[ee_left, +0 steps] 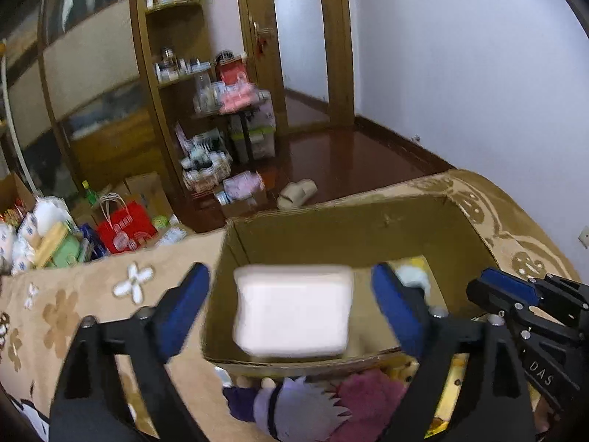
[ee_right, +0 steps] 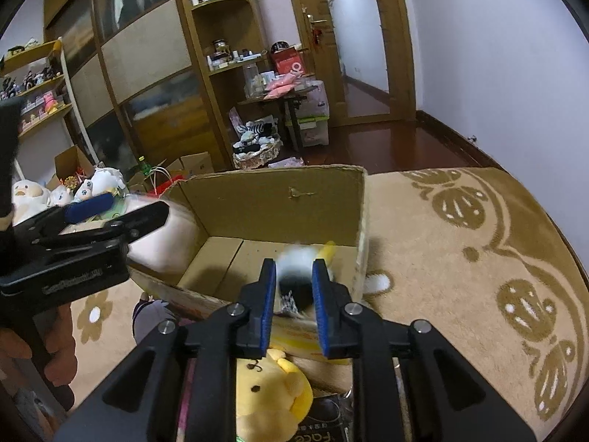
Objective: Organize soft objects
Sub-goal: 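Open the left tool over the box while the right tool releases the chick plush inside, then withdraw both open tools from the box back toward the pile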
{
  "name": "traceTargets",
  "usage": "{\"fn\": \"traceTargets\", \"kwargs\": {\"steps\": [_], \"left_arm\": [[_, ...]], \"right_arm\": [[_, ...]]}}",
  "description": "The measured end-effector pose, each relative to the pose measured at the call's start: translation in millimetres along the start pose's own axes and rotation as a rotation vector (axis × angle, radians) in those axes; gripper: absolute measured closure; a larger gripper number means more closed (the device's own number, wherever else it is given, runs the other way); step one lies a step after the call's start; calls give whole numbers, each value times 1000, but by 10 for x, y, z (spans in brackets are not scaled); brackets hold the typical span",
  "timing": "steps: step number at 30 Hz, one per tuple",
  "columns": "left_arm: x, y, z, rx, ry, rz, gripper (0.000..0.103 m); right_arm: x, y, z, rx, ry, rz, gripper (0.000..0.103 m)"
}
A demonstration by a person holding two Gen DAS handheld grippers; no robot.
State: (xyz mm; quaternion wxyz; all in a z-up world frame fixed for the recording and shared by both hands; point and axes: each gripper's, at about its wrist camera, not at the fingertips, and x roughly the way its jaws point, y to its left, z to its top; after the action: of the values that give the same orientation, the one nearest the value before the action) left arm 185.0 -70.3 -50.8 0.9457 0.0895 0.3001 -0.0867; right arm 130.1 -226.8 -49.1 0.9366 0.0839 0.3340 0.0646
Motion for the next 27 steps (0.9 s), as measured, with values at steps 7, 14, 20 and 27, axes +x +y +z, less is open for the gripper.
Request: {"fn": "traceTargets", "kwargs": {"steps": [7, 14, 20, 27], "left_arm": [[-158, -62, -33, 66, -20, 42, 4], [-327, 22, -34, 33, -2, 30, 4], [-477, 150, -50, -3, 32, 26, 1], [-772, 271, -144, -9, 43, 41, 1]], "right_arm": [[-116, 9, -34, -1, -16, 2, 61], [-342, 75, -96, -5, -36, -9, 32], [-534, 107, -67, 7, -71, -49, 0], [-762, 166, -109, -5, -84, -72, 0]]}}
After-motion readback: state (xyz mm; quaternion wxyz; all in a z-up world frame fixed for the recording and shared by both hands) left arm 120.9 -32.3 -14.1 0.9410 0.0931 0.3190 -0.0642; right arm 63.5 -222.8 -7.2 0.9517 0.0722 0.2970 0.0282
